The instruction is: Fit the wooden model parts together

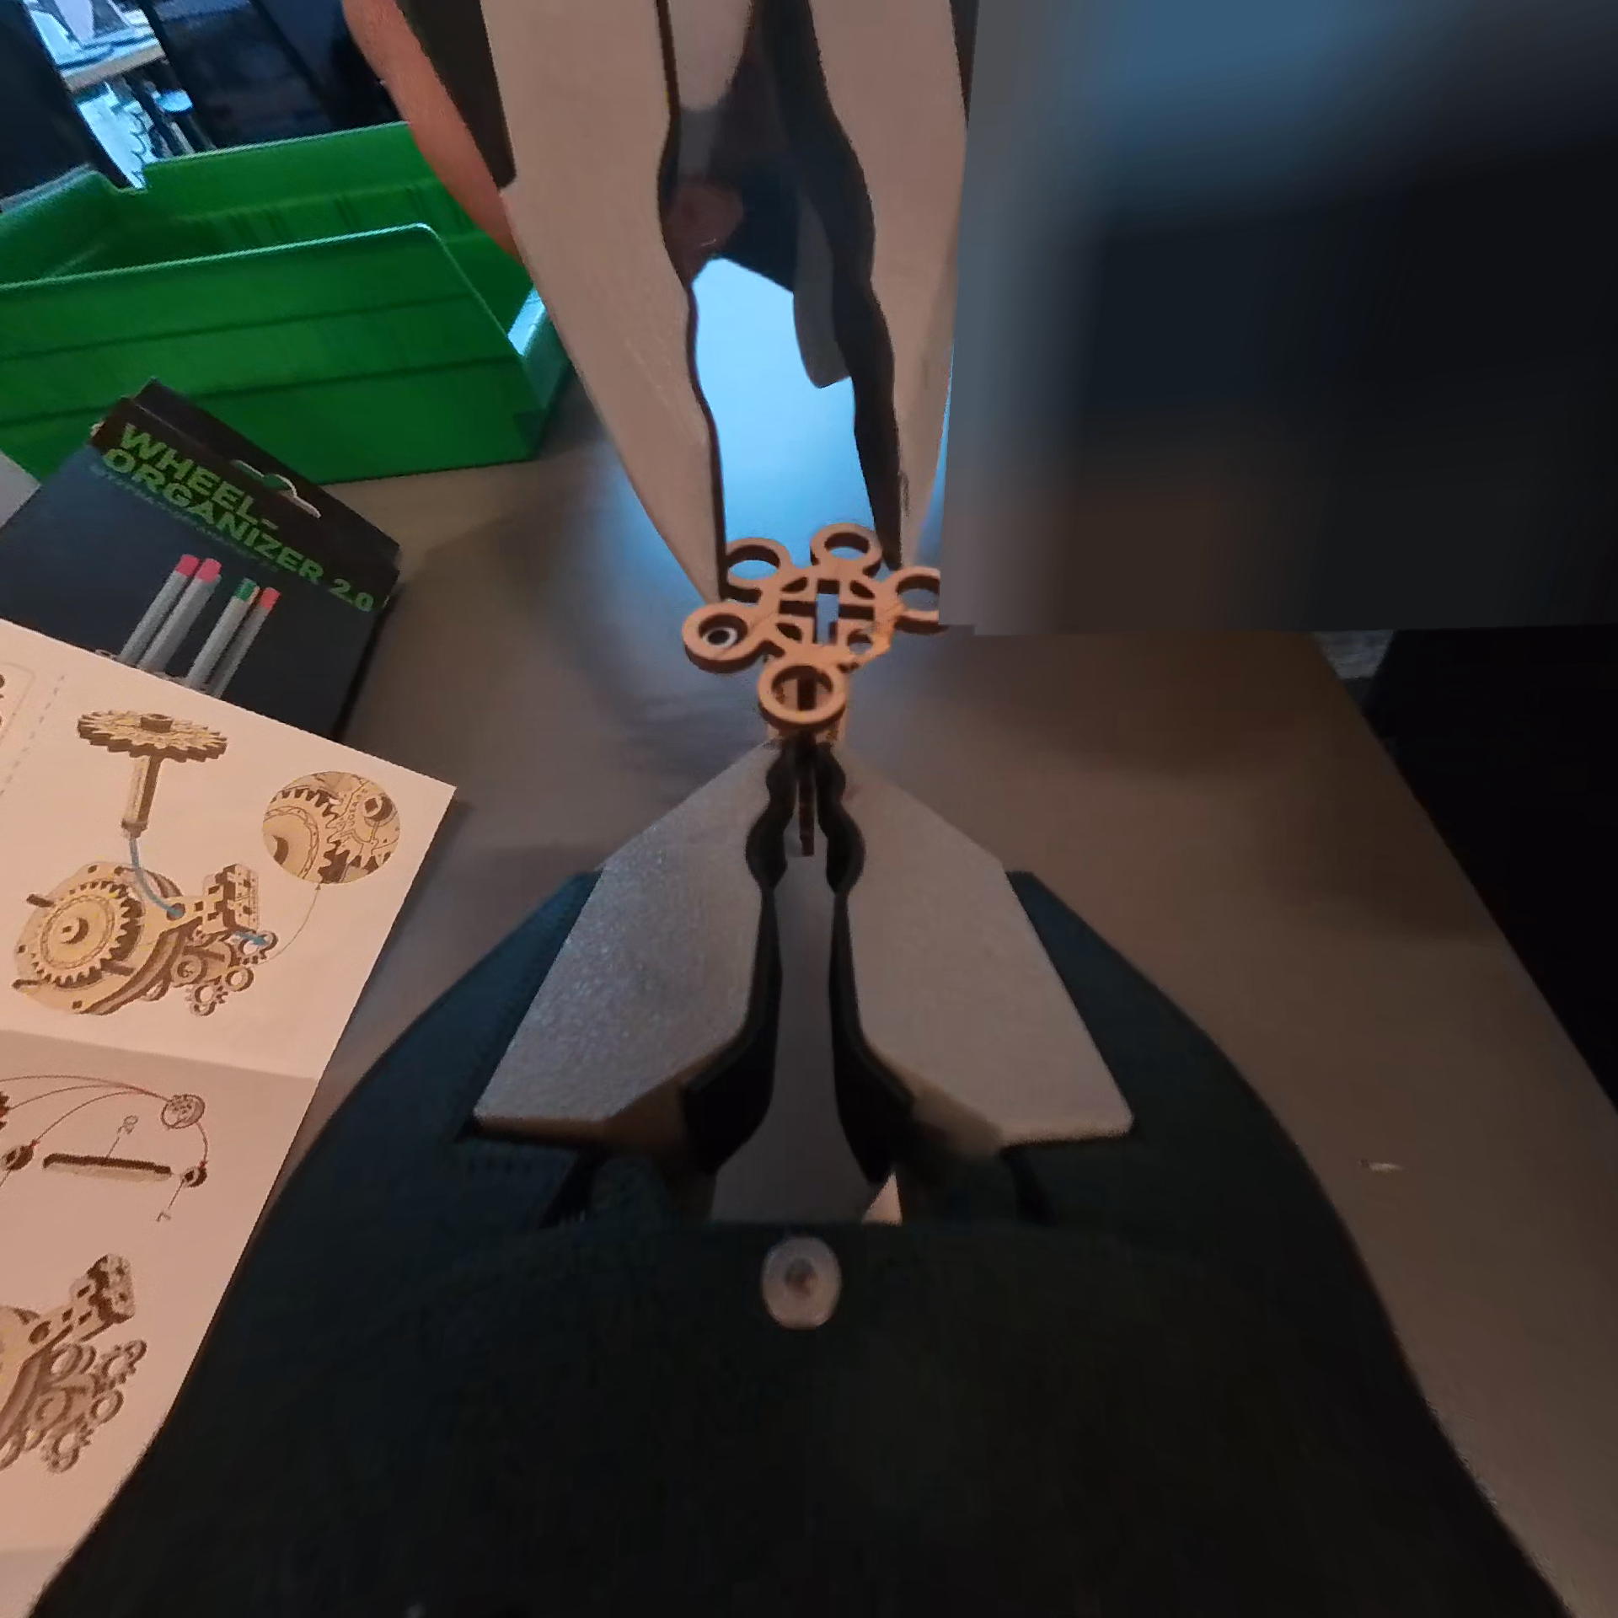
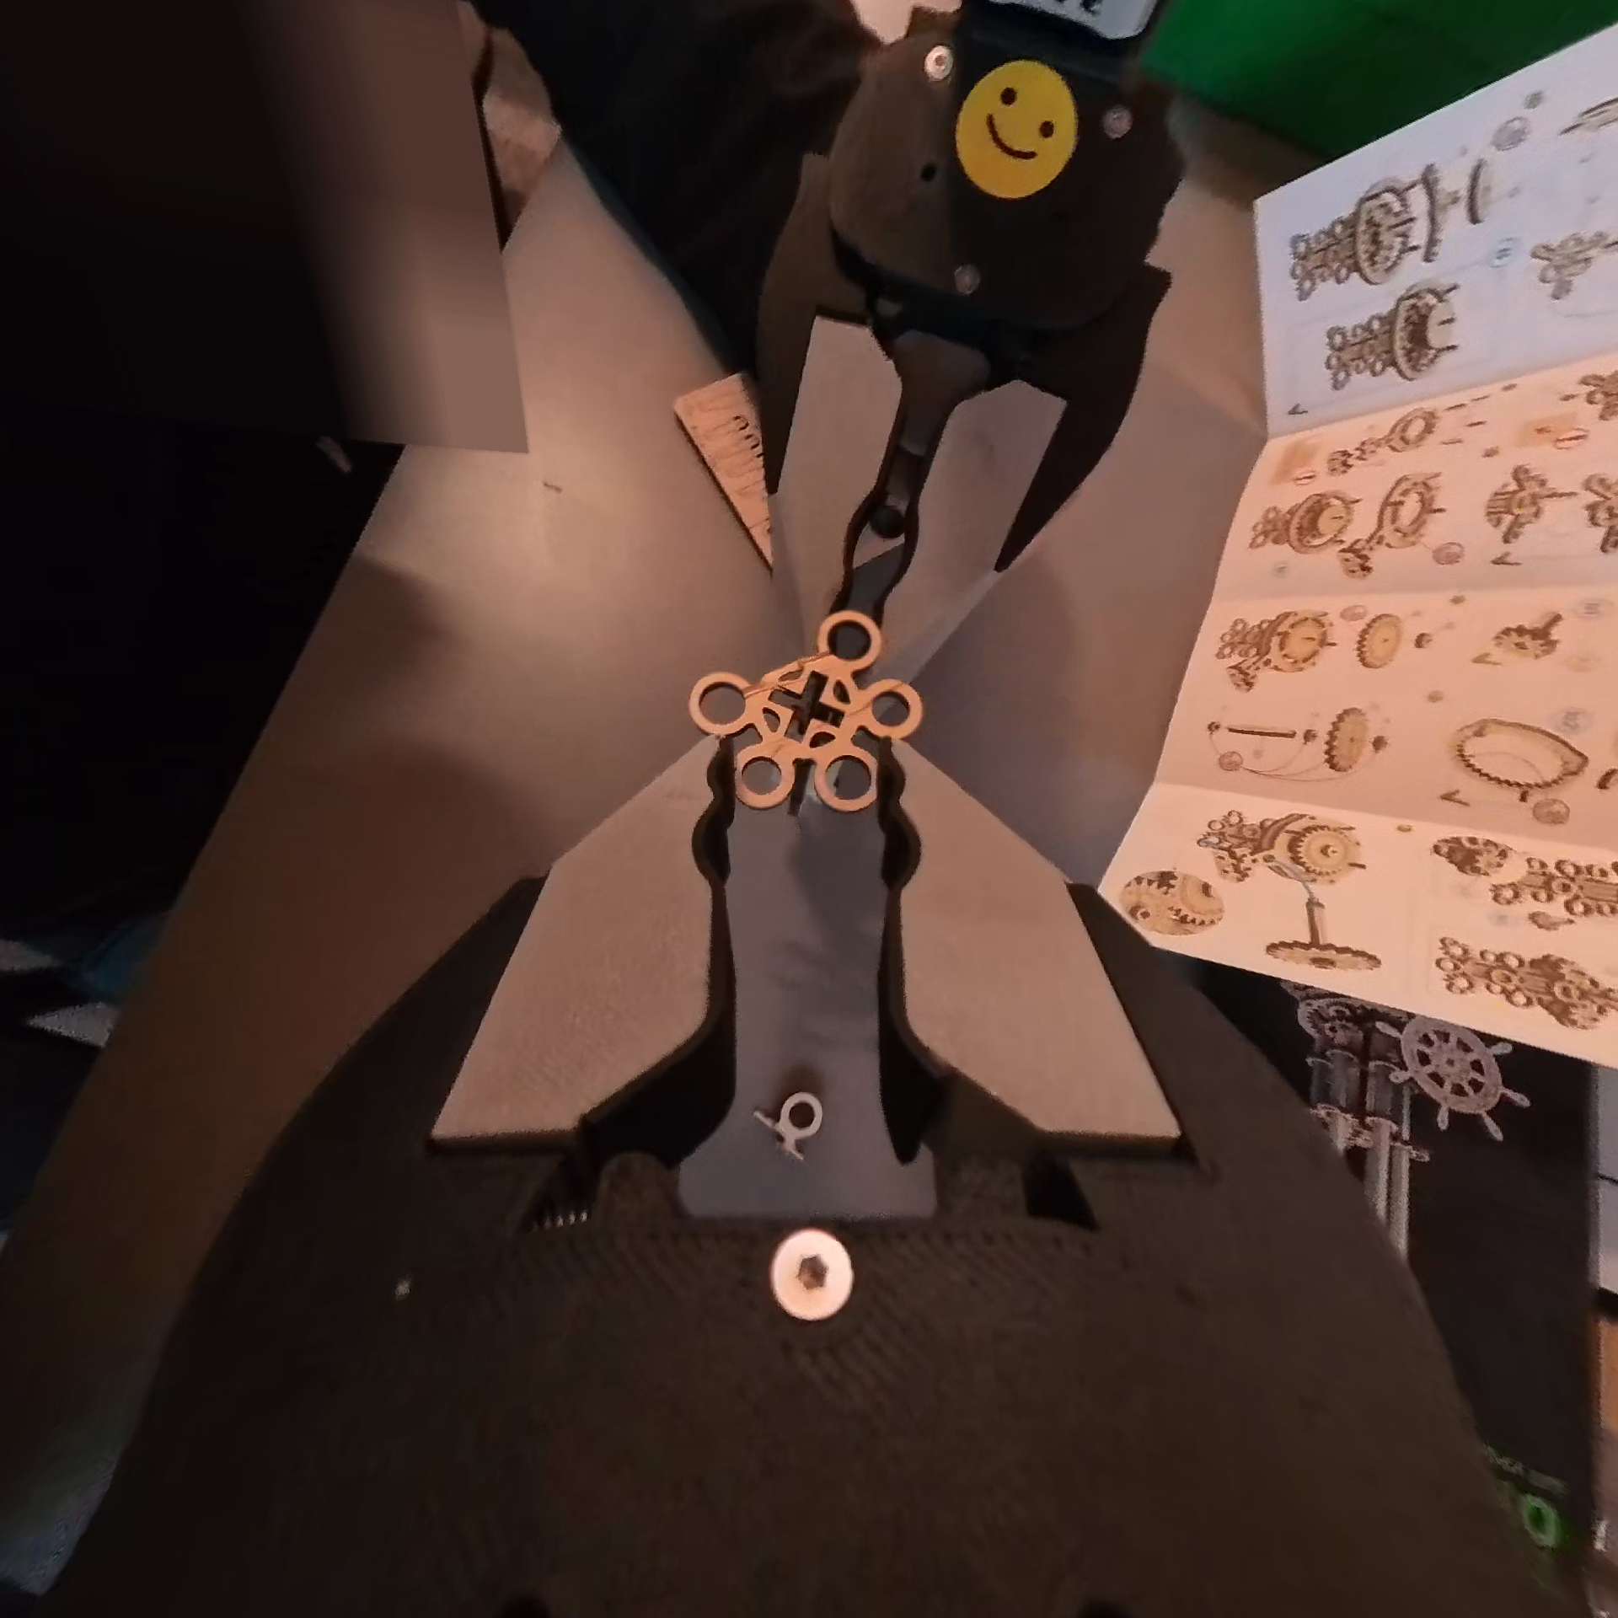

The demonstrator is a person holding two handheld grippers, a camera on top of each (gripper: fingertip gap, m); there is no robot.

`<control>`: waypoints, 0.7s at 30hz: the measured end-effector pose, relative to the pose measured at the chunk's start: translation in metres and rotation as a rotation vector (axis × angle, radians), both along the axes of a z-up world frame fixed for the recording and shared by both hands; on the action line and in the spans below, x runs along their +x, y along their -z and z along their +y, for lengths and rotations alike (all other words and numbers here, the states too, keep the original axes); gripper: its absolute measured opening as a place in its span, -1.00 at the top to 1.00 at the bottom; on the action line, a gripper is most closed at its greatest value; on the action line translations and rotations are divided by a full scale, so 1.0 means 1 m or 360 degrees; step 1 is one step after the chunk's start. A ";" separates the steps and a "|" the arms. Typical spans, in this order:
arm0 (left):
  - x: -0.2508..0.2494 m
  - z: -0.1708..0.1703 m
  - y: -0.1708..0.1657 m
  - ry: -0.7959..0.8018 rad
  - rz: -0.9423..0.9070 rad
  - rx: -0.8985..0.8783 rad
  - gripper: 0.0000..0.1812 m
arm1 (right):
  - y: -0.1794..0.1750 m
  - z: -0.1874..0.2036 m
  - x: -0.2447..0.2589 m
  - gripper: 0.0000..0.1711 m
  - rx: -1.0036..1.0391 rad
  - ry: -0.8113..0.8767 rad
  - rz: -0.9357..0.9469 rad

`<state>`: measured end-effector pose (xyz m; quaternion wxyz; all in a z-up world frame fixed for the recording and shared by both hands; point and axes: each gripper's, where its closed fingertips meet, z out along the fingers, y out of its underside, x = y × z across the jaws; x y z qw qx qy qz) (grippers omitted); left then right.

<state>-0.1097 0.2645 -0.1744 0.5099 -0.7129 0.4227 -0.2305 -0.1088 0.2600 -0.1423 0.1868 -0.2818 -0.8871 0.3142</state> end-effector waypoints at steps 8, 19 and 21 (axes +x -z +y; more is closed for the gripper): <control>0.001 -0.001 0.000 0.0016 0.0001 0.0000 0.99 | 0.002 0.000 0.001 0.66 0.0046 -0.0057 -0.0040; 0.001 -0.001 0.000 0.0021 0.0002 0.0003 0.99 | 0.004 0.004 0.002 0.66 0.0118 -0.0060 -0.0074; 0.002 -0.001 0.001 0.0021 0.0007 0.0003 0.99 | 0.005 0.003 0.002 0.66 0.0130 -0.0066 -0.0079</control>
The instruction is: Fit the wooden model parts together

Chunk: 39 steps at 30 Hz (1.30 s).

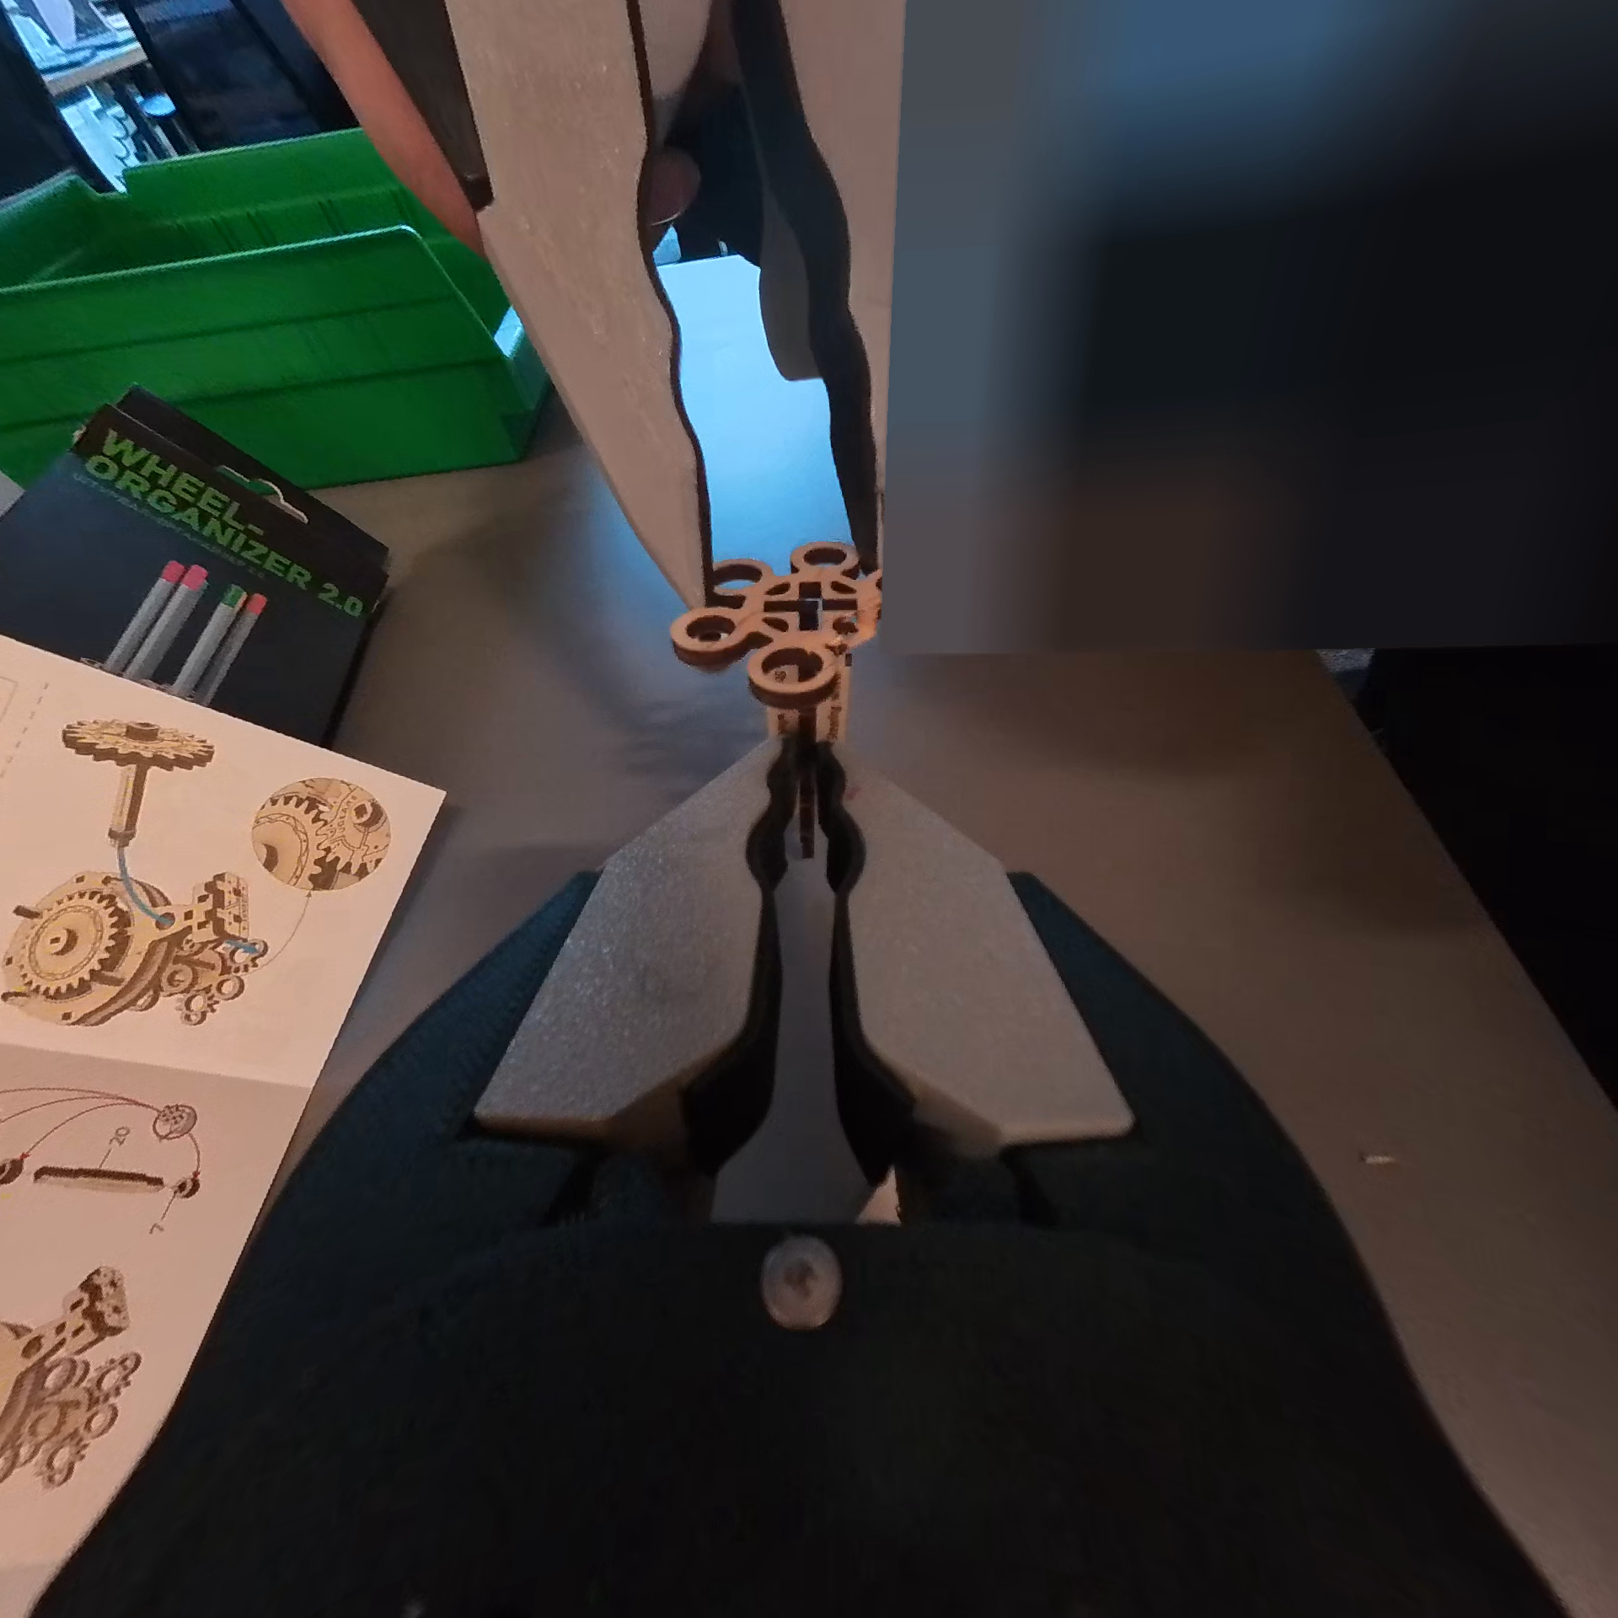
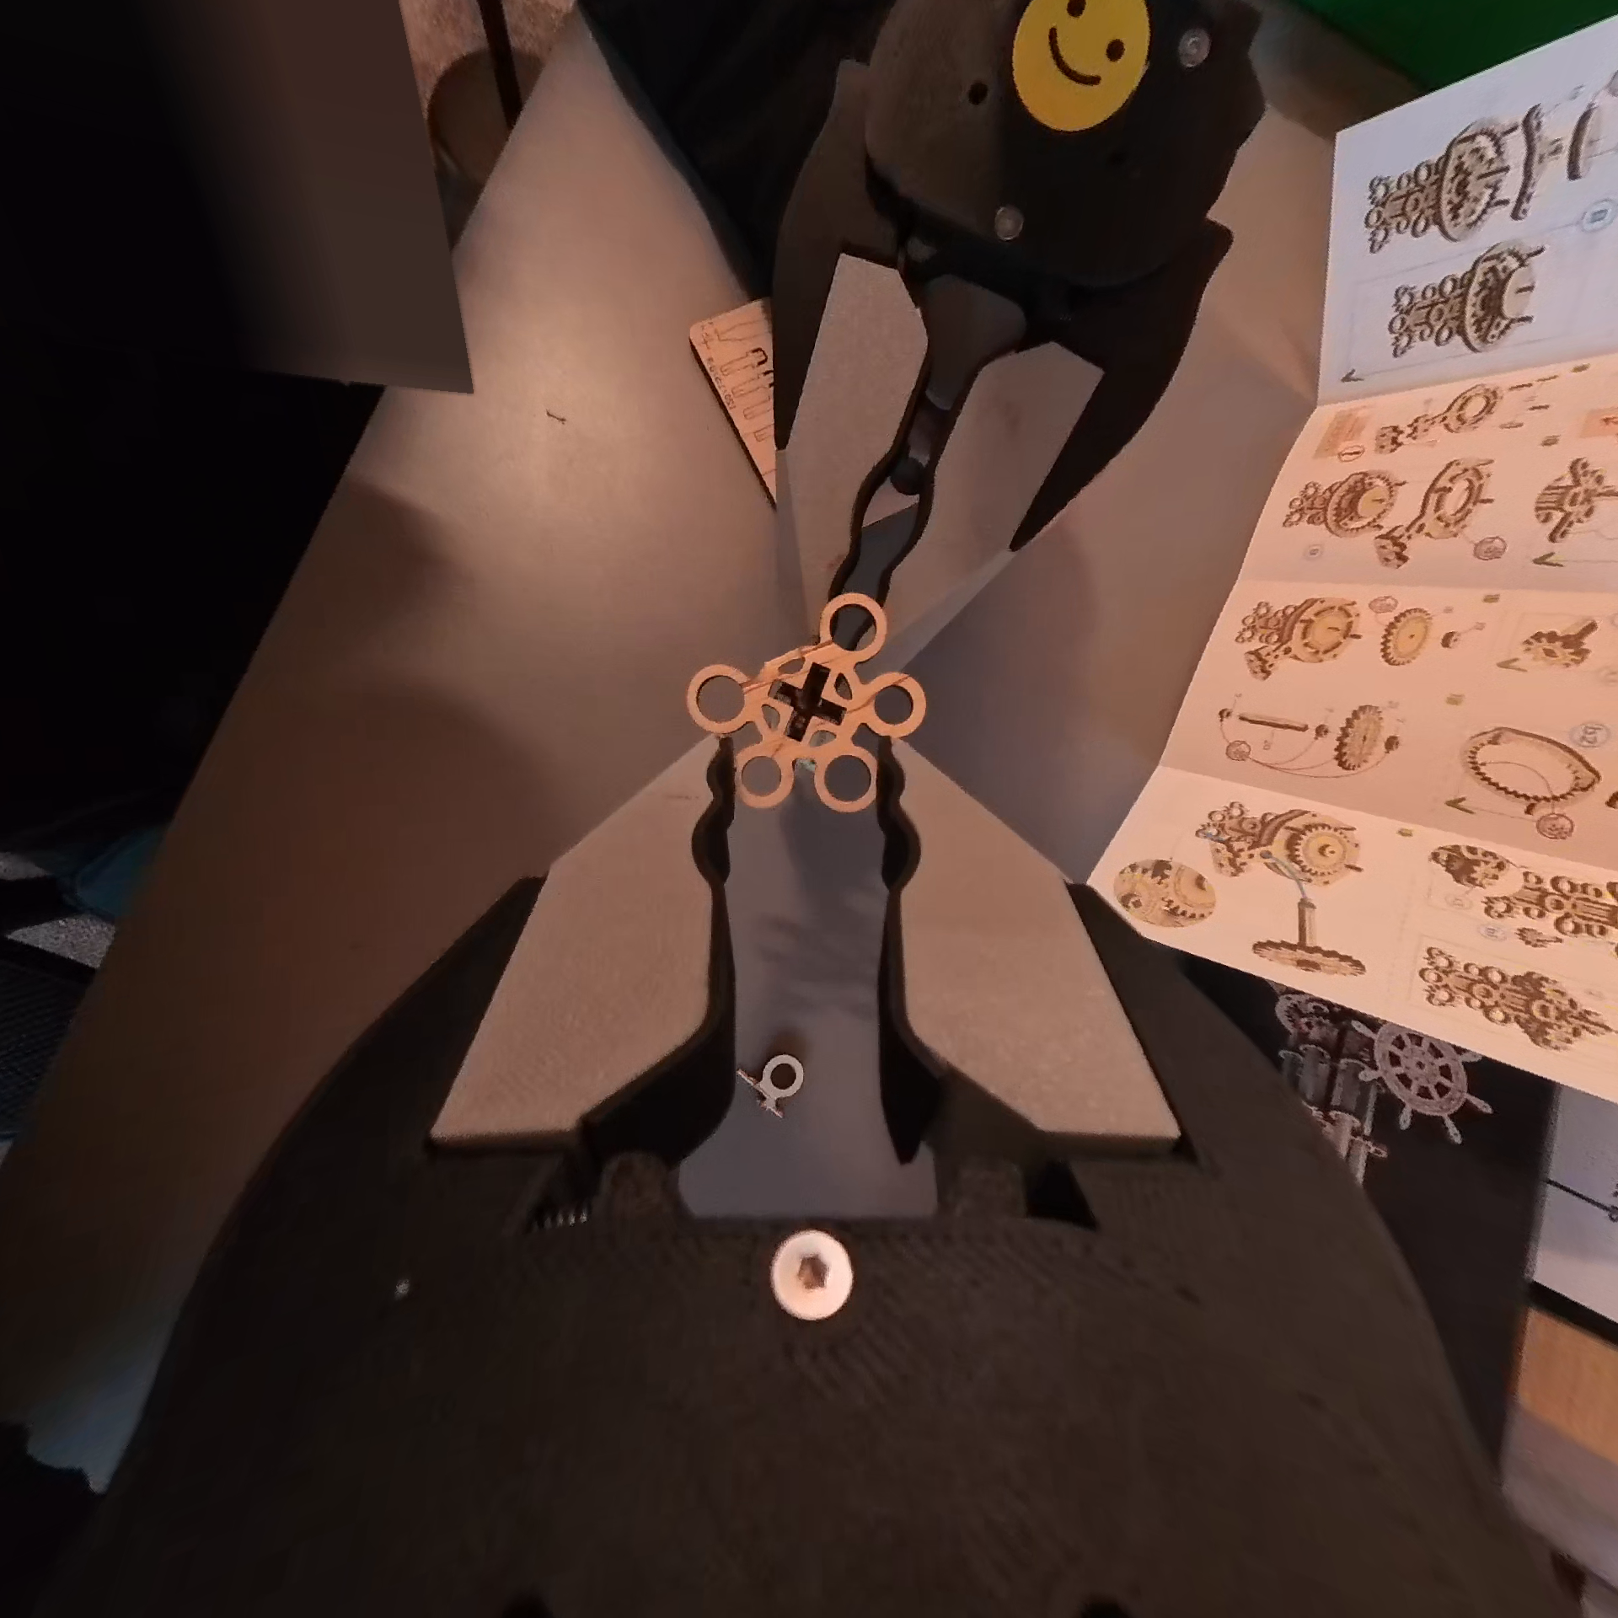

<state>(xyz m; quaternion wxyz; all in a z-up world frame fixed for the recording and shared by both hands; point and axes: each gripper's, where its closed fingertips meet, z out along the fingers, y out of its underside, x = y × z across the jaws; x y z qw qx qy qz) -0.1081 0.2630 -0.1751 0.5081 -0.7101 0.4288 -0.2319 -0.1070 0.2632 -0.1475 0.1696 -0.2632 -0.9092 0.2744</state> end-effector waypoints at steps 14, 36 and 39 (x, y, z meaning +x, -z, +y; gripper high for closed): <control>0.000 0.001 0.001 -0.0011 0.0005 0.0000 0.99 | -0.001 -0.001 -0.001 0.65 0.0069 -0.0020 -0.0046; 0.000 0.002 0.001 -0.0026 0.0006 -0.0007 0.99 | -0.003 0.000 -0.002 0.65 0.0091 0.0005 -0.0038; 0.000 0.002 0.000 -0.0027 0.0001 -0.0006 0.99 | -0.003 0.001 -0.002 0.65 0.0089 0.0012 -0.0041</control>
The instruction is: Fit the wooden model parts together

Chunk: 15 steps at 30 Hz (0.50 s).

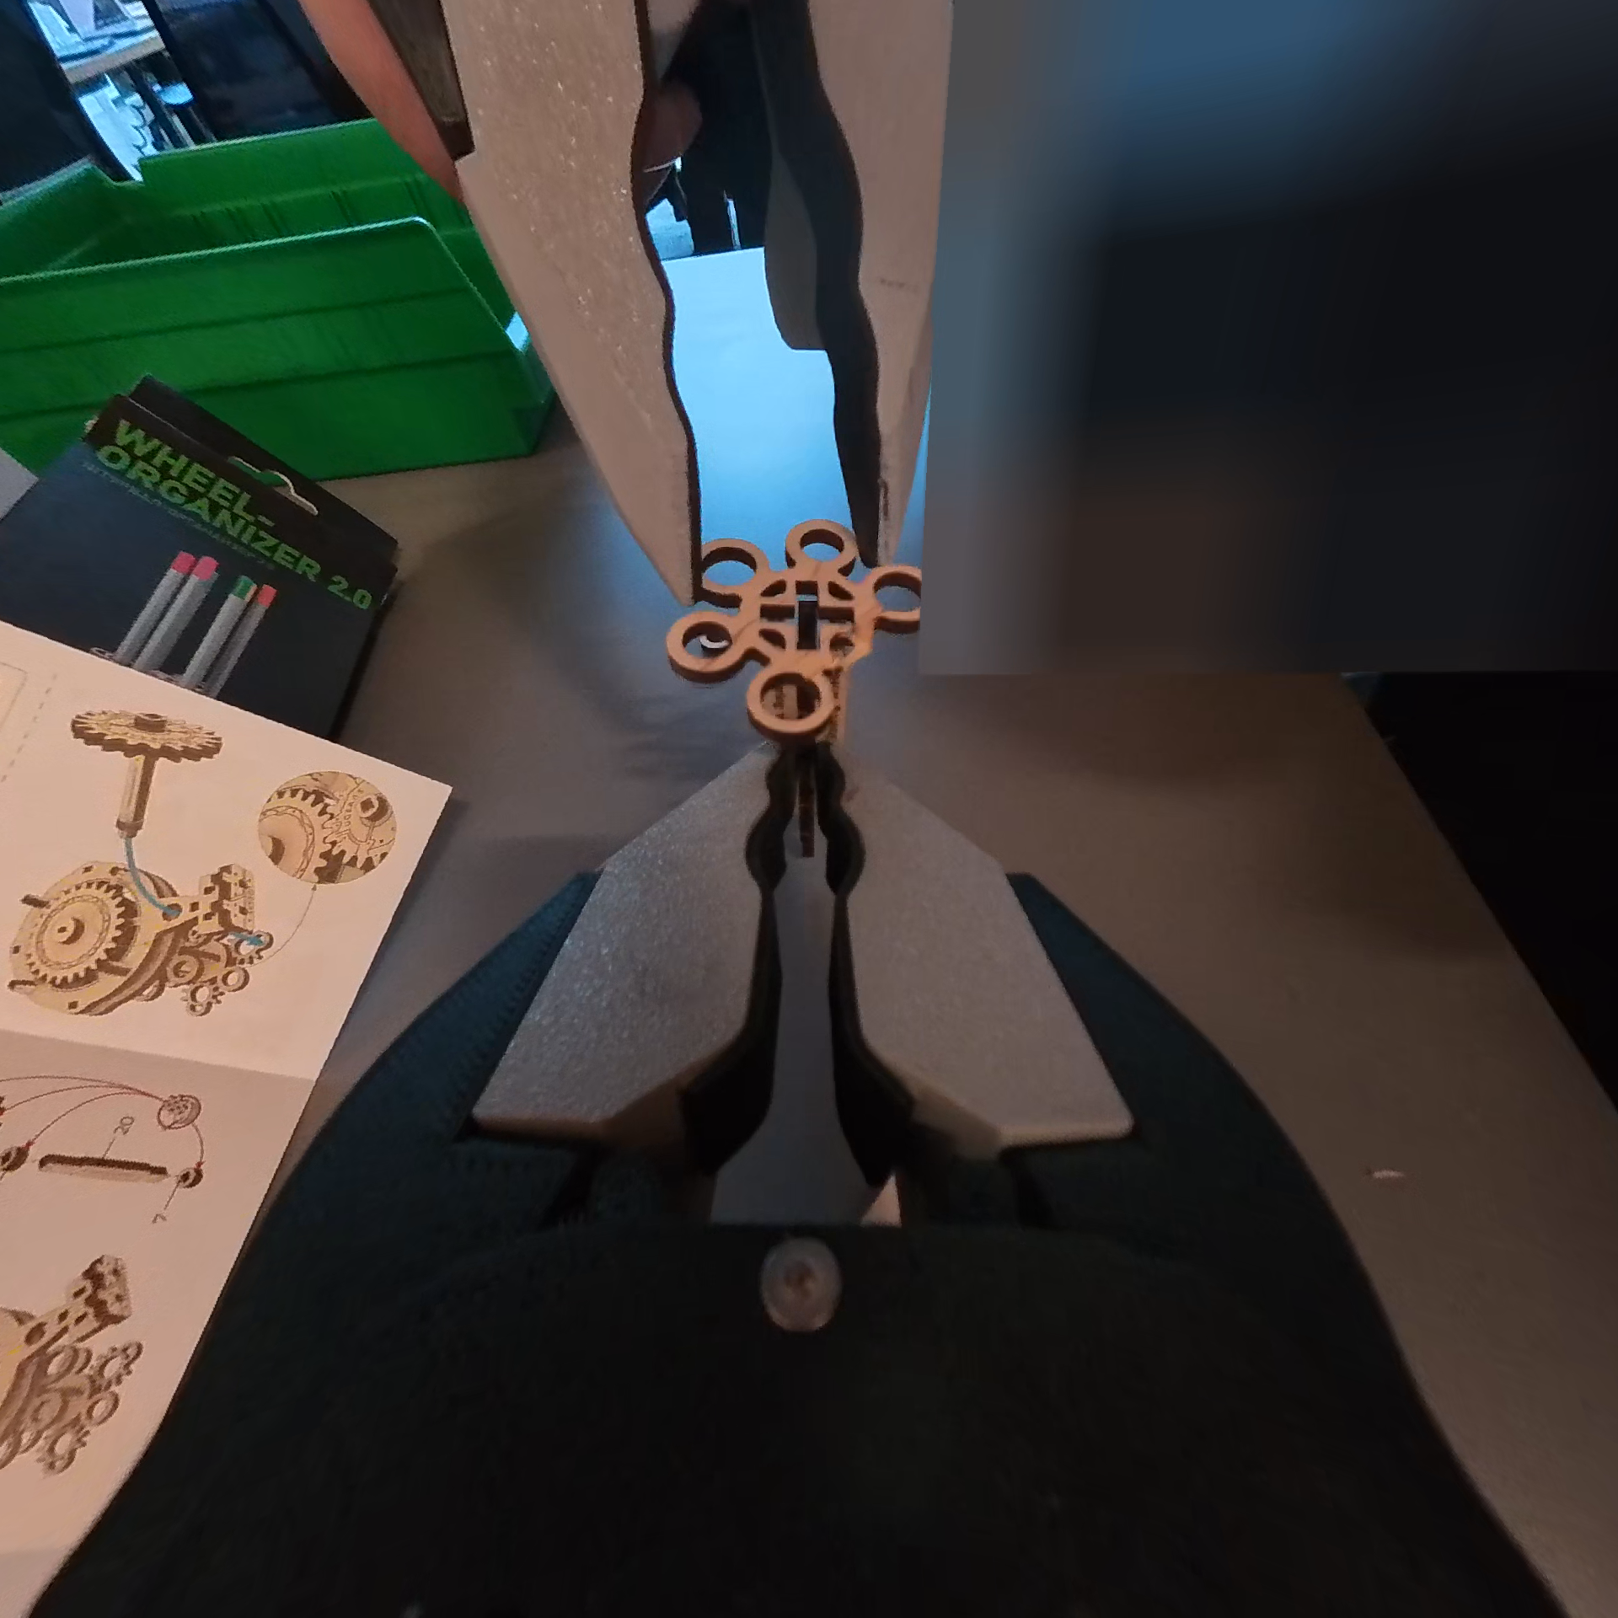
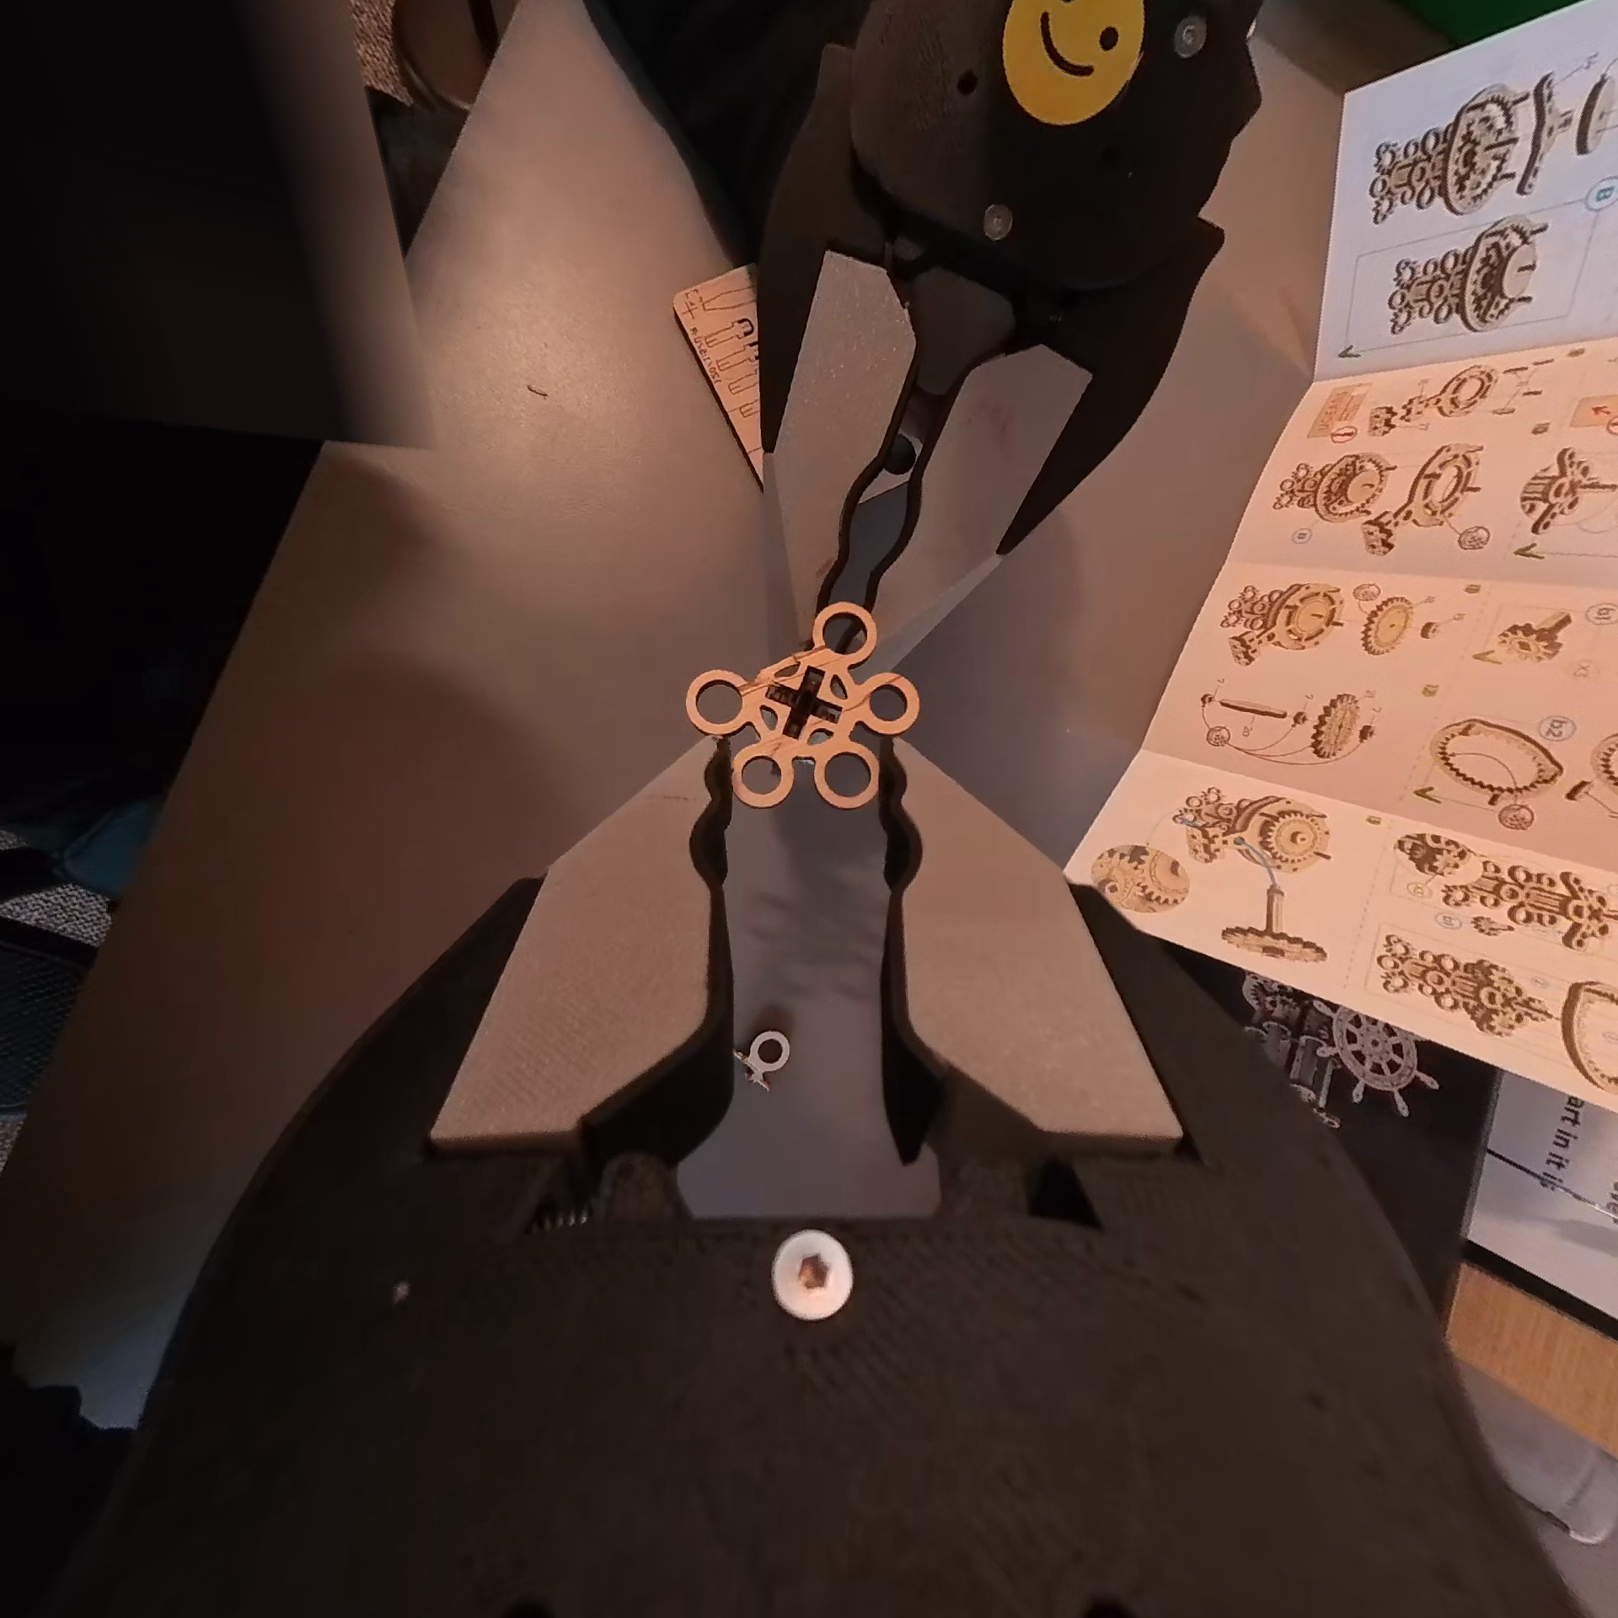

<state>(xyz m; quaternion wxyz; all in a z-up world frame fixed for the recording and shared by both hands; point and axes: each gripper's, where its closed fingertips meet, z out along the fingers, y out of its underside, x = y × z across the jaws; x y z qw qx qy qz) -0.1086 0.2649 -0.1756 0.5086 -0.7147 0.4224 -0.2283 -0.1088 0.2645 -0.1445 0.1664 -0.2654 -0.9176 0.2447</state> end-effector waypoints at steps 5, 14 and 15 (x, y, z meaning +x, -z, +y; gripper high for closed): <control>0.000 0.001 0.000 -0.0005 -0.0003 0.0001 0.99 | 0.000 0.000 0.000 0.65 -0.0008 0.0007 0.0011; 0.000 0.001 -0.002 -0.0011 -0.0029 -0.0008 0.99 | -0.001 -0.001 -0.002 0.59 -0.0031 0.0019 0.0030; 0.000 0.001 -0.002 -0.0011 -0.0030 -0.0008 0.99 | -0.001 0.000 -0.002 0.59 -0.0026 0.0023 0.0028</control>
